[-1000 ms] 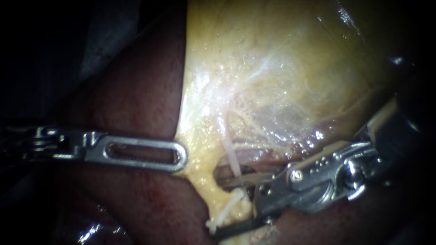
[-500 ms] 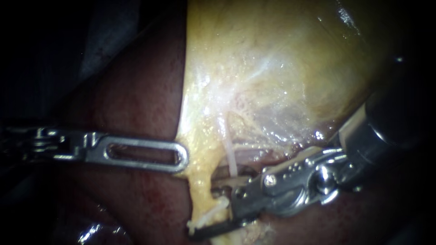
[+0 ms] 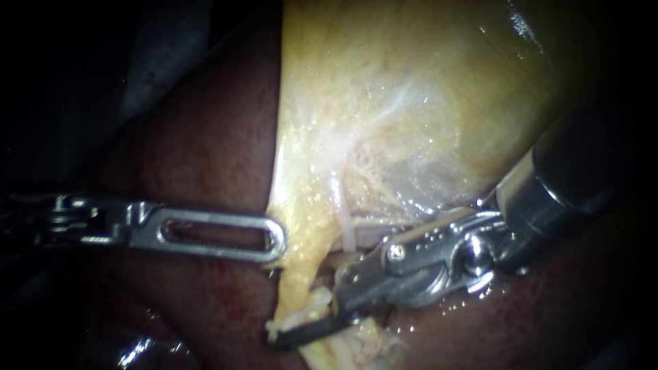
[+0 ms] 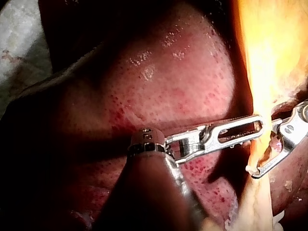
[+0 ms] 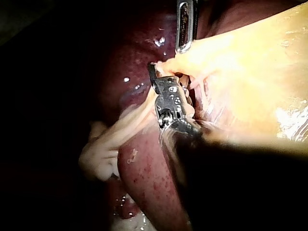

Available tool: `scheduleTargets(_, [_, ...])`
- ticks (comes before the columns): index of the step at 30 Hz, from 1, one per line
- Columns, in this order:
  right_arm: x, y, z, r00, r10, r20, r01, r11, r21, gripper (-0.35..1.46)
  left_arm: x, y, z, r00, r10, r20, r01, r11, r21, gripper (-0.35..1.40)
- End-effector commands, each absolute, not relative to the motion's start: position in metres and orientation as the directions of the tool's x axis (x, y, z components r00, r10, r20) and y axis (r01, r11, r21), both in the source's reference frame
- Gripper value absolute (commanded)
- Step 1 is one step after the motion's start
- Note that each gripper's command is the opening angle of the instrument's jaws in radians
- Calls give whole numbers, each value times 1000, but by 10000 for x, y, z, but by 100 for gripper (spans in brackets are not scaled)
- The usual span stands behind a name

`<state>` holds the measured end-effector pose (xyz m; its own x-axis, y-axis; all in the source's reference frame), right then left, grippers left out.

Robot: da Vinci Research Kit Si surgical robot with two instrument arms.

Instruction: Going back first clip left tube

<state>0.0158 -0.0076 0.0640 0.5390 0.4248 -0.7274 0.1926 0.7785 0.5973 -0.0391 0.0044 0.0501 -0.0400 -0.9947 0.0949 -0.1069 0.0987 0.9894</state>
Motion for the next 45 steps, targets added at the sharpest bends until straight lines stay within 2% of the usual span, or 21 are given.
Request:
scheduleTargets(1, [160,-76,640,527,430,-733,200,775,599,60,-391,44,501,-38,-995,95,-108,99,989,-35])
scheduleTargets(7, [171,-77,639,503,446,-740,210,768,606,60,-393,43,501,-38,-995,96,-108,99,989,-35])
scheduleTargets(30, [180,-93,654,509,436,-742,221,767,603,60,-396,43,502,-37,-995,97,-109,100,989,-35])
scheduleTargets(45, [153,-86,649,510,439,-739,234,756,611,60,-390,41,500,-34,-995,96,-111,99,989,-35])
